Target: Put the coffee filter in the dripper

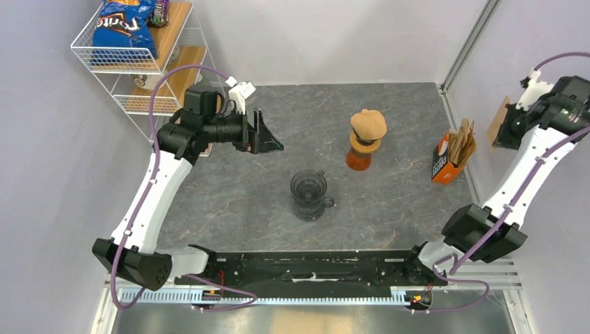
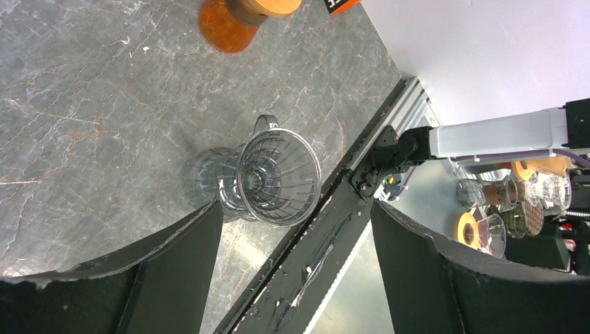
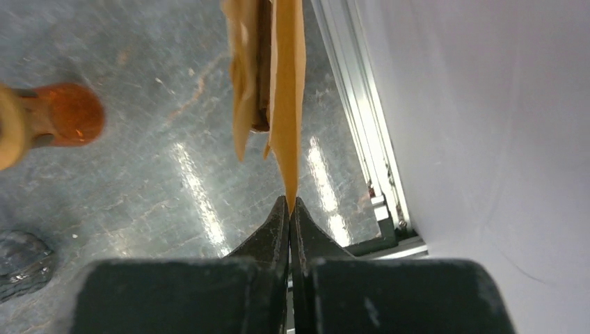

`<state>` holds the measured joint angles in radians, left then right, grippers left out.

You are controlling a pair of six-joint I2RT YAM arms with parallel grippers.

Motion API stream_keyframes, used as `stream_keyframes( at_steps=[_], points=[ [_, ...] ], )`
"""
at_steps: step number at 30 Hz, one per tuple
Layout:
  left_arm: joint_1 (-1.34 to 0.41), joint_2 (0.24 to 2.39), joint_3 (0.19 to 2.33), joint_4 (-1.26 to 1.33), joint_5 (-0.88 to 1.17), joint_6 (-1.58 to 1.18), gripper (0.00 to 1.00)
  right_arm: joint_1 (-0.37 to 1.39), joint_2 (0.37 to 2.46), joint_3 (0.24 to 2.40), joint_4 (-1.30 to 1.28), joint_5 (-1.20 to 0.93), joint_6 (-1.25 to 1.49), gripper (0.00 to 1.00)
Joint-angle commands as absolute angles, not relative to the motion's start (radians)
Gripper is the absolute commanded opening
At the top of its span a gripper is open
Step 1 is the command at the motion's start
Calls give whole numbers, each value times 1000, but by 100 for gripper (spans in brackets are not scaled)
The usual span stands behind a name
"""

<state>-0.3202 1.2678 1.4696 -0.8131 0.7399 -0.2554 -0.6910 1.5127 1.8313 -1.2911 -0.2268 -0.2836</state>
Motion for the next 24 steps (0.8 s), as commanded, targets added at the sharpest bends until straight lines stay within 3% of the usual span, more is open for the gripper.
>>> stream_keyframes(
  at_steps=[1, 6, 10, 24],
  points=[
    [-309, 1234, 1511, -790, 773, -256, 85, -687, 1452, 2097, -1470, -343, -333, 0],
    [-296, 1208, 1553, -777, 778, -228, 87, -598, 1483, 2336, -1577, -547, -396, 0],
    [-282, 1159, 1572, -759, 781, -146, 90, -382, 1463, 2318, -1578, -654, -488, 0],
    [-279, 1233, 1811, -913, 849, -20, 89, 434, 1369, 1960, -1479, -376, -938, 0]
  ],
)
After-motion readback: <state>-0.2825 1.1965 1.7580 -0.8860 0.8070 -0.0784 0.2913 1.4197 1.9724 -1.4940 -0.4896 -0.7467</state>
